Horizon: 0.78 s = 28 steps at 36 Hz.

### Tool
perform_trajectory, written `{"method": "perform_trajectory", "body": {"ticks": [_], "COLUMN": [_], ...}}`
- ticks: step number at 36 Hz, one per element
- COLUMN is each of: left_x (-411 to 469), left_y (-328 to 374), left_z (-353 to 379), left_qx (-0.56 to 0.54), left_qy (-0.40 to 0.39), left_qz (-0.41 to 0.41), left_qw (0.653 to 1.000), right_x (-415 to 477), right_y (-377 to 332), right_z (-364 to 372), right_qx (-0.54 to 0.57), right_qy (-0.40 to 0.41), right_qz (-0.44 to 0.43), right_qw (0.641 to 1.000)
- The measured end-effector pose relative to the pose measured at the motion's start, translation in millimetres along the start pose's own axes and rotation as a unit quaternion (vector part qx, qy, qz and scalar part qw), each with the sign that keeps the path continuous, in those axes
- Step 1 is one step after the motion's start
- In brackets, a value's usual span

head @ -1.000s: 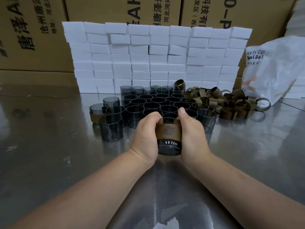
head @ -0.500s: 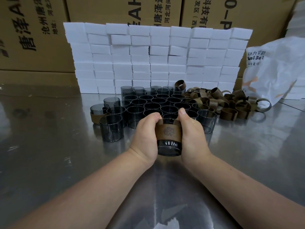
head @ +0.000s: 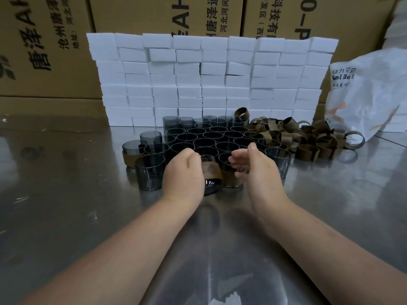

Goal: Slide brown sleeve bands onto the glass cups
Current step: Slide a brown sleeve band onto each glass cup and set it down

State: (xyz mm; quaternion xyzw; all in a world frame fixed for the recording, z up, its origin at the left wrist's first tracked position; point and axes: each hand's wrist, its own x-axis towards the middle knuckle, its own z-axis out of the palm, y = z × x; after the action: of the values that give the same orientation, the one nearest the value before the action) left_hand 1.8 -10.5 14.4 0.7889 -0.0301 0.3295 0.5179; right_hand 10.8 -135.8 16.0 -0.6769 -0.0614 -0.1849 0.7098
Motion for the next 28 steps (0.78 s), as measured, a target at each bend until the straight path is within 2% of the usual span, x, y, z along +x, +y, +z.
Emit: {"method": "perform_trajectory", "body": {"ticks": [6, 11, 19, 28], "left_x": [2.7, -1.0, -4.9, -5.4], "left_y": [-5.5, -5.4, -4.4, -6.1], "left_z": [7.2, 10.6, 8.3, 7.9], "left_qx": [0.122, 0.186, 0.196, 0.225], "left_qy": [-0.016, -0.07, -0.094, -0.092], "left_qz": [0.028, 0.06, 0.101, 0.047], "left_qw": [0.992, 0.978, 0.971, 0.969], "right_x": [3.5, 6.2, 7.6, 8.4], "right_y": [5.0, 8.4, 11.5, 11.9], "right_z": [-1.0, -0.6, -2.0, -3.5], "right_qx": [-0.033, -0.049, -0.064, -0.071], "right_qy": [0.01, 0.013, 0.012, 0.018], "right_qz": [0.019, 0.03, 0.032, 0.024], "right_qw": [0.999, 0.998, 0.997, 0.997]}}
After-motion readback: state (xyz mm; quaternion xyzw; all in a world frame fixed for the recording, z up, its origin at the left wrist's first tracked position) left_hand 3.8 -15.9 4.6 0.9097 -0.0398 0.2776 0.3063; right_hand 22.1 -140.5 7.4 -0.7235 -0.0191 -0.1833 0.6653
